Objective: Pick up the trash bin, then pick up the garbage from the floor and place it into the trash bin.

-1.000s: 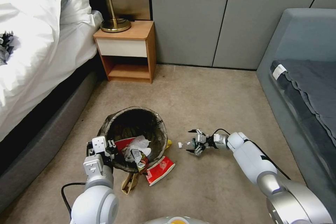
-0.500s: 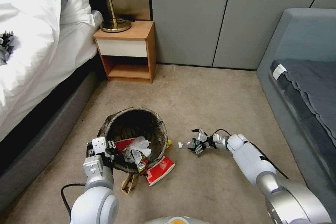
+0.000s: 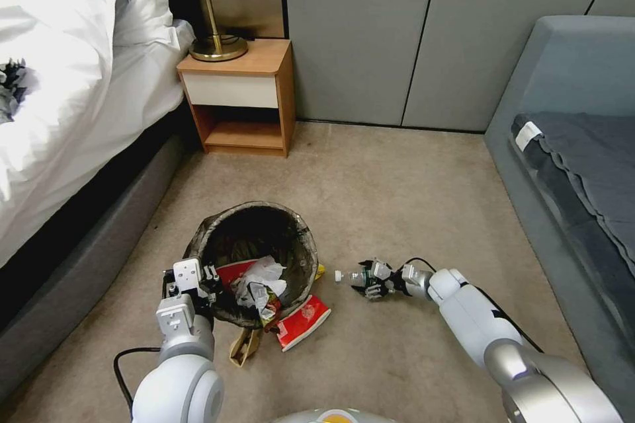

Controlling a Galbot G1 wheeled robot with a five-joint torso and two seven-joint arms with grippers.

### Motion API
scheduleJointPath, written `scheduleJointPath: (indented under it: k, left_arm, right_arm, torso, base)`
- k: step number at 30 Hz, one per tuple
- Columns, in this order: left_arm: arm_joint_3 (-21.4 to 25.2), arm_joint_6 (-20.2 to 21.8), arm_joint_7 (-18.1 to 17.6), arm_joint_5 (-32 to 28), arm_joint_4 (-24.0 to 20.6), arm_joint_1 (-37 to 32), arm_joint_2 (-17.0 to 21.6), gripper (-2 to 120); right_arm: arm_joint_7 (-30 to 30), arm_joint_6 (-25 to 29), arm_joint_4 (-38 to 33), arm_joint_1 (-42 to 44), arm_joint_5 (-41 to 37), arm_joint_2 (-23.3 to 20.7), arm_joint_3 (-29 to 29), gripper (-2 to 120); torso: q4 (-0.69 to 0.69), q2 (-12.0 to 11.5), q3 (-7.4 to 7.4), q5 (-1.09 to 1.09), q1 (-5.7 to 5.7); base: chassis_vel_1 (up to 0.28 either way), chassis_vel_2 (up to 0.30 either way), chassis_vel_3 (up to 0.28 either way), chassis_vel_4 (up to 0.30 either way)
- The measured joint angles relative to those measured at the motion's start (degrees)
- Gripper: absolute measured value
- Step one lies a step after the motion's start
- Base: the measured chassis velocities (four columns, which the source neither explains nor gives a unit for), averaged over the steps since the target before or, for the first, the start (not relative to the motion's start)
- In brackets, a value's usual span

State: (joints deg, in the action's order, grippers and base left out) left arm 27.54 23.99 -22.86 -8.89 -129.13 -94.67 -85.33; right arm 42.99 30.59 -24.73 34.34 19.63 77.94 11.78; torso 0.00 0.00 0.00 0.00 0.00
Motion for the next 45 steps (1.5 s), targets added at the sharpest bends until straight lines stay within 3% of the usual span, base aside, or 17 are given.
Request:
scheduleJointPath:
  k: [3, 8, 16, 18, 19, 21, 23, 27, 28, 31, 32, 35, 36, 39, 45]
  left_arm:
    - [-0.01, -0.04, 0.0, 0.01, -0.03, -0.05, -0.01, 2]
    - [-0.07, -0.05, 0.0, 0.01, -0.03, 0.11, -0.01, 2]
    - [-0.03, -0.05, 0.0, -0.05, -0.03, 0.19, 0.09, 2]
    - [0.05, -0.05, 0.0, -0.23, 0.2, 0.39, 0.17, 2]
    - [0.05, -0.05, 0.0, -0.23, 0.2, 0.39, 0.17, 2]
    - [0.1, -0.04, 0.0, -0.32, 0.69, 0.49, 0.38, 2]
    - [0.09, -0.04, 0.01, -0.35, 0.77, 0.51, 0.43, 2]
    - [-0.07, -0.03, 0.01, -0.52, 1.71, 0.58, 0.86, 2]
    - [-0.07, -0.03, 0.01, -0.52, 1.71, 0.58, 0.86, 2]
    - [-0.63, 0.09, 0.01, -0.54, 2.51, 1.05, 0.97, 2]
    - [-0.63, 0.09, 0.01, -0.54, 2.51, 1.05, 0.97, 2]
    - [-1.13, 0.13, -0.01, -0.5, 3.23, 1.28, 0.98, 1]
    - [-1.13, 0.13, -0.01, -0.5, 3.23, 1.28, 0.98, 1]
    - [-1.58, 0.12, 0.02, -0.42, 3.6, 1.36, 0.96, 1]
    - [-2.05, 0.12, 0.02, -0.37, 3.63, 1.3, 1.07, 1]
  right_arm:
    - [0.09, 0.02, -0.32, 0.31, -0.22, -0.06, 0.15, 40]
    - [0.15, 0.07, -0.56, 0.54, -0.61, -0.13, 0.23, 29]
    - [-0.07, 0.16, -0.57, 0.68, -1.13, -0.14, 0.46, 22]
    - [-2.24, 1.08, -2.61, 1.47, -8.51, 0.2, 1.11, 22]
    - [-2.24, 1.08, -2.61, 1.47, -8.51, 0.2, 1.11, 22]
    - [-5.36, 3.36, -8.3, 3.8, -16.63, 0.39, 1.11, 22]
    - [-5.95, 3.52, -9.83, 4.41, -17.81, 0.34, 1.08, 22]
    - [-11.38, 2.05, -29.1, 13.25, -26.67, -1.04, 0.33, 22]
    - [-11.38, 2.05, -29.1, 13.25, -26.67, -1.04, 0.33, 22]
    - [-15.02, -0.92, -48.71, 20.24, -33.57, -2.42, -0.61, 22]
    - [-15.02, -0.92, -48.71, 20.24, -33.57, -2.42, -0.61, 22]
    - [-17.65, -2.65, -62.84, 24.72, -36.91, -3.59, -2.27, 22]
    - [-17.65, -2.65, -62.84, 24.72, -36.91, -3.59, -2.27, 22]
    - [-19.98, -3.36, -73.19, 28.27, -38.21, -4.57, -5.45, 22]
    - [-21.38, -3.74, -80.35, 32.5, -36.73, -5.73, -11.48, 22]
  torso:
    - [0.0, 0.0, 0.0, -0.01, 0.0]
    - [0.0, 0.0, 0.0, -0.01, 0.0]
    - [0.0, 0.0, 0.0, 0.0, 0.0]
    - [0.01, 0.0, 0.0, 0.01, 0.0]
    - [0.01, 0.0, 0.0, 0.01, 0.0]
    - [0.0, 0.0, 0.0, 0.0, 0.0]
    - [0.02, 0.0, 0.0, 0.0, 0.0]
    - [0.0, 0.0, 0.0, 0.0, 0.0]
    - [0.0, 0.0, 0.0, 0.0, 0.0]
    - [0.0, 0.0, 0.0, -0.01, 0.0]
    - [0.0, 0.0, 0.0, -0.01, 0.0]
    - [0.0, 0.0, 0.0, -0.01, 0.0]
    - [0.0, 0.0, 0.0, -0.01, 0.0]
    - [0.0, 0.0, 0.0, 0.0, 0.0]
    - [0.0, 0.0, 0.0, 0.0, -0.01]
  base:
    - [0.0, 0.0, 0.0, 0.0]
    - [0.0, 0.0, 0.0, 0.0]
    - [0.0, 0.0, 0.0, 0.0]
    - [0.0, 0.0, 0.0, 0.0]
    - [0.0, 0.0, 0.0, 0.0]
    - [0.0, 0.0, 0.0, 0.0]
    - [0.0, 0.0, 0.0, 0.0]
    - [0.0, 0.0, 0.0, 0.0]
    - [0.0, 0.0, 0.0, 0.0]
    - [0.0, 0.0, 0.0, 0.0]
    - [0.0, 0.0, 0.0, 0.0]
    - [0.0, 0.0, 0.0, 0.0]
    - [0.0, 0.0, 0.0, 0.0]
    - [0.0, 0.0, 0.0, 0.0]
    - [0.0, 0.0, 0.0, 0.0]
